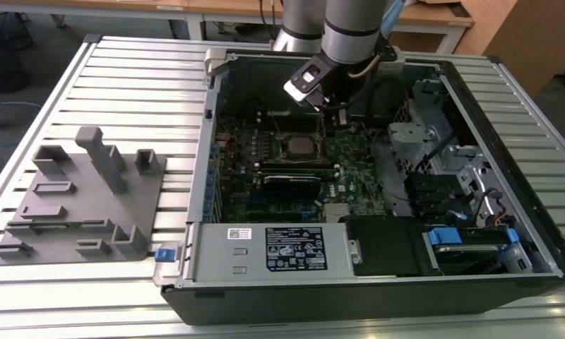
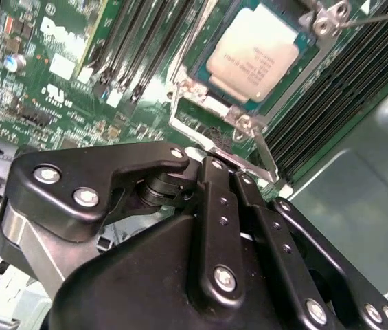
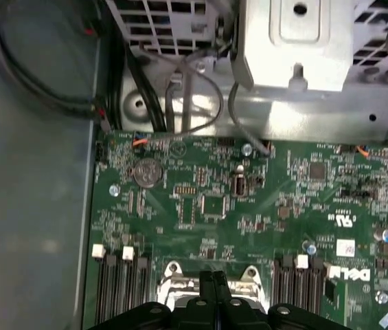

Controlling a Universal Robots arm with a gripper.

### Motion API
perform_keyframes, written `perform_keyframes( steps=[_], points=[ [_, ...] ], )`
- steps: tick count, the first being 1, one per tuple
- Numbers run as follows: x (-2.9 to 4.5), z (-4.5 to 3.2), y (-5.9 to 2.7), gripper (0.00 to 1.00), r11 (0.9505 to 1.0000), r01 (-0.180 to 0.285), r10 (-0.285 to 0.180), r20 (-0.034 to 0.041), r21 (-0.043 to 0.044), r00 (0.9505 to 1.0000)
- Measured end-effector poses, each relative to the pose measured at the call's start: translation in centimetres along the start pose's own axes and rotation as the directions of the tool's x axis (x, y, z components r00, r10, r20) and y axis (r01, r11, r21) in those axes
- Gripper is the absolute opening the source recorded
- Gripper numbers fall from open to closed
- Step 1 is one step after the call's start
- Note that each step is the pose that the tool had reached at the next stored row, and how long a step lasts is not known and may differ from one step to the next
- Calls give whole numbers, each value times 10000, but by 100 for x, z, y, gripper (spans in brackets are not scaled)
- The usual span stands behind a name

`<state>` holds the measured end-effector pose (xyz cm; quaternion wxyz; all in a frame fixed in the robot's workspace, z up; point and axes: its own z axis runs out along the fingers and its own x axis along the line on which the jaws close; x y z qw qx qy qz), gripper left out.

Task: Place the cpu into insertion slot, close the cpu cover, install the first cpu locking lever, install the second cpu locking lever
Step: 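Close the cpu cover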

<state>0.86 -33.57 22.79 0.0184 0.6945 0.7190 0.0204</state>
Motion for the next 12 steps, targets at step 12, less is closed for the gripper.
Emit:
perform_keyframes(
  steps=[12],
  points=[
    [7,36,-144,11,10000,1,-1,3,1,10000]
  ],
)
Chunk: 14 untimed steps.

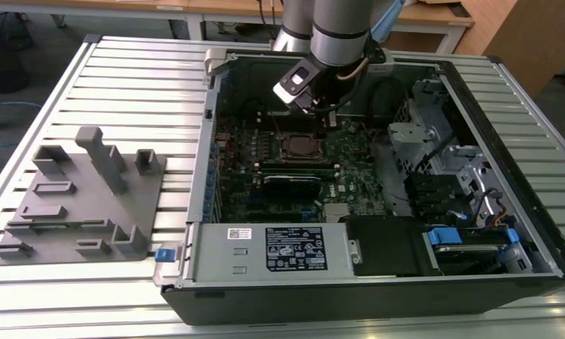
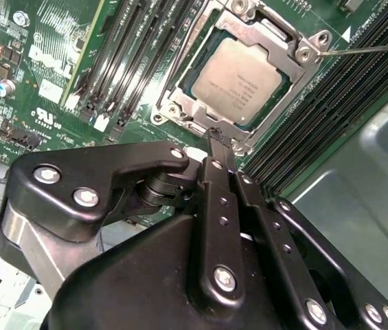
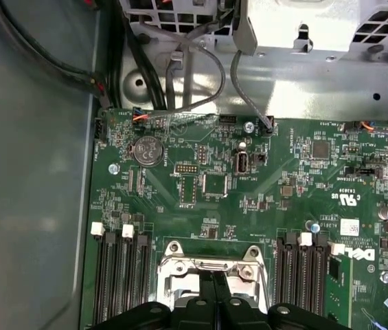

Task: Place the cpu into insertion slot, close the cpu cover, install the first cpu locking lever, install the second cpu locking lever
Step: 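Close the cpu cover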

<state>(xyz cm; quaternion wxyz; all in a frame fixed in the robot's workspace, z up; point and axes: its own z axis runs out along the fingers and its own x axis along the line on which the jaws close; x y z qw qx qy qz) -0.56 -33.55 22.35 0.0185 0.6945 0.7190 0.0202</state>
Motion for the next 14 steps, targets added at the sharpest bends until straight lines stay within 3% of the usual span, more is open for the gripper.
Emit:
perform_keyframes(
  steps=[14],
  points=[
    [0,1,-2,11,10000,0,0,-3,30,10000]
  ],
)
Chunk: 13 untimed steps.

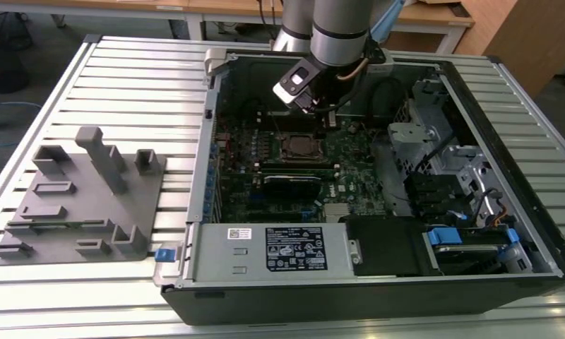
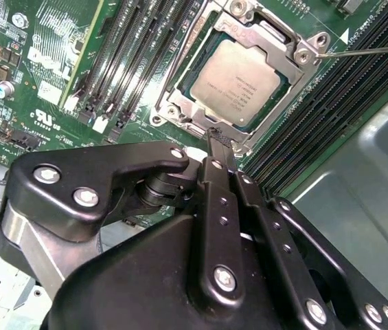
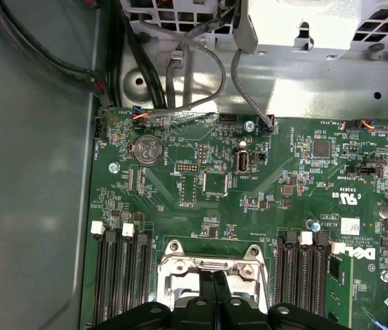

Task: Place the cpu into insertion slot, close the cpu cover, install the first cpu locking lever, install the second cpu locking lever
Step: 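Close the cpu cover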

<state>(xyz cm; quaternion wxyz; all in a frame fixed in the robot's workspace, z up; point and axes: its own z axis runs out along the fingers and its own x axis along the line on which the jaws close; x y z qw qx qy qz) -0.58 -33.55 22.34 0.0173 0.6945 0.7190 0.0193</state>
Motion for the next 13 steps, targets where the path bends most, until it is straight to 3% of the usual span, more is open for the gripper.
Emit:
perform_keyframes(
  steps=[13],
  points=[
    [0,0,0,11,10000,-1,1,-2,42,10000]
  ],
)
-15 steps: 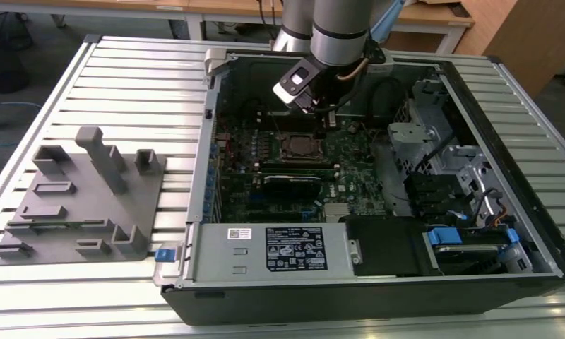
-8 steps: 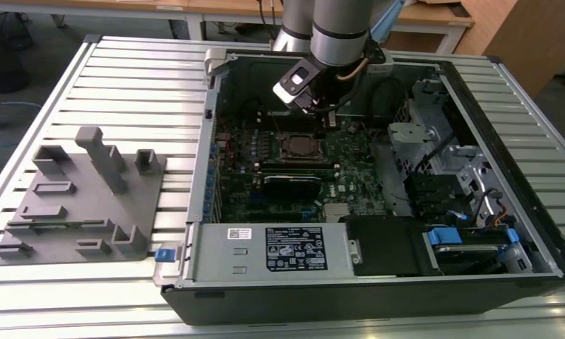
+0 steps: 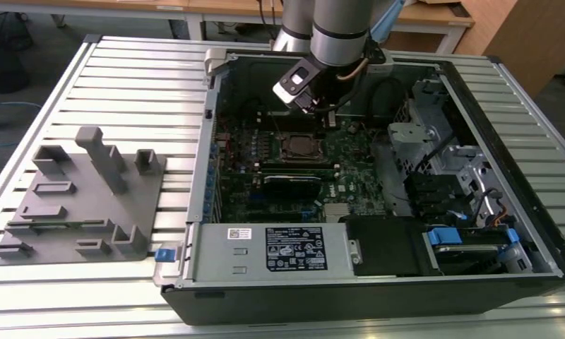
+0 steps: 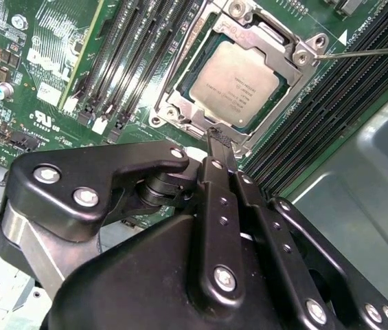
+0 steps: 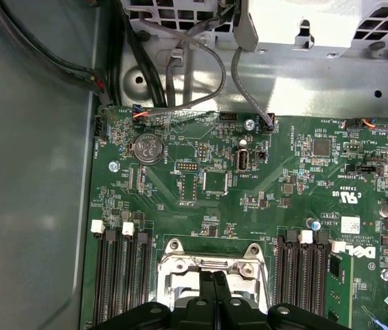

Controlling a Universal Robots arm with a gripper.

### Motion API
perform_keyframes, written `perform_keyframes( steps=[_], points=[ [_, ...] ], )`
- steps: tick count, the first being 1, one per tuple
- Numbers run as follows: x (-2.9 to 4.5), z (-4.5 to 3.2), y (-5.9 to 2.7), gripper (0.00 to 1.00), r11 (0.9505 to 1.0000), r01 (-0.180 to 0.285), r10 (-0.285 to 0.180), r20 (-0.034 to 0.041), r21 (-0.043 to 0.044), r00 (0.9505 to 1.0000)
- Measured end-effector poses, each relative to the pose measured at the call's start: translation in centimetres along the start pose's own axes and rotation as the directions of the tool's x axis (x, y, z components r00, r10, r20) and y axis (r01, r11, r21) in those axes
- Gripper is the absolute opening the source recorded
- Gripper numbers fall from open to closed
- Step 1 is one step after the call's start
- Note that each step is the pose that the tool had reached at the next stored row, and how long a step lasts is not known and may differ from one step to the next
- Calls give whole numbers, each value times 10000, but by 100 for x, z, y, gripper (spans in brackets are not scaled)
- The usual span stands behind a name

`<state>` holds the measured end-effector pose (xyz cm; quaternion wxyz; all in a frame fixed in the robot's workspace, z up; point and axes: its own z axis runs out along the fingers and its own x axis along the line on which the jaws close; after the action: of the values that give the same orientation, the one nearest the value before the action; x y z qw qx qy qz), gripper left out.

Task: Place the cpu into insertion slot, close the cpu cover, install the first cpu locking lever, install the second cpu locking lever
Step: 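Close the cpu cover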

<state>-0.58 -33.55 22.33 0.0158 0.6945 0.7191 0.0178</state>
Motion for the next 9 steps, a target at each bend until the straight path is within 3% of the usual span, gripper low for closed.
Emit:
perform_keyframes(
  steps=[9],
  points=[
    [0,7,0,11,10000,-1,1,-9,71,10000]
  ],
)
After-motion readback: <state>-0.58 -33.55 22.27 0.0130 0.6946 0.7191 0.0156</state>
